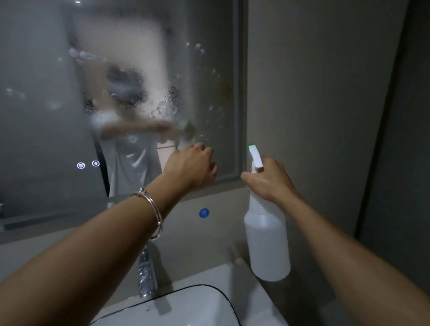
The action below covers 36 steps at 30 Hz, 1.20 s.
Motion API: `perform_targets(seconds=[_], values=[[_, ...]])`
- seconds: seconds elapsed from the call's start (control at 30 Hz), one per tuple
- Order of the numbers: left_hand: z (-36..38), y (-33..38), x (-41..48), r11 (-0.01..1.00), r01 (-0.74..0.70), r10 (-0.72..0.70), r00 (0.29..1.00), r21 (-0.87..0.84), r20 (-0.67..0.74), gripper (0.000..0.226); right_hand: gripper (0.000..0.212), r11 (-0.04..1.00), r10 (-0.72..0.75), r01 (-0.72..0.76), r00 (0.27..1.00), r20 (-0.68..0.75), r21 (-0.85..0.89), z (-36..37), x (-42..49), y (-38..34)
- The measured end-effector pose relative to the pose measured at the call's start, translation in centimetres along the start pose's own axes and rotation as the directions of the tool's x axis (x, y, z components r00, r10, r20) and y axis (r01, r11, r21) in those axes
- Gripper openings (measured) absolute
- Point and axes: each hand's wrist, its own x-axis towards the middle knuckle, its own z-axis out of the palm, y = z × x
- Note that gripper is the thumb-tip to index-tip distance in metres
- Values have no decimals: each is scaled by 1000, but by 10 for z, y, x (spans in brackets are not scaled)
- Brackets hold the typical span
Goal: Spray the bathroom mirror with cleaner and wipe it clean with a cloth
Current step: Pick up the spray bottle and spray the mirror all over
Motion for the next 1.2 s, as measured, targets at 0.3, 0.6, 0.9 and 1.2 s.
perform_targets(seconds=[0.3, 0.6, 0.9, 1.2], values=[[20, 9, -7, 1000, -12, 12, 1000, -28, 18, 44, 13, 994, 50, -45, 998, 48, -95, 15, -7, 27], [42, 1, -17, 999, 7, -4, 998, -48, 63, 40, 18, 995, 70, -61, 989, 129, -73, 37, -17, 39], [53, -13, -28, 996, 54, -48, 995, -73, 84, 38, 15, 991, 74, -54, 984, 165, -120, 58, -16, 40], [53, -21, -35, 996, 62, -57, 996, -71, 71, 38, 17, 998, -11, 21, 987, 157, -61, 63, -18, 21]])
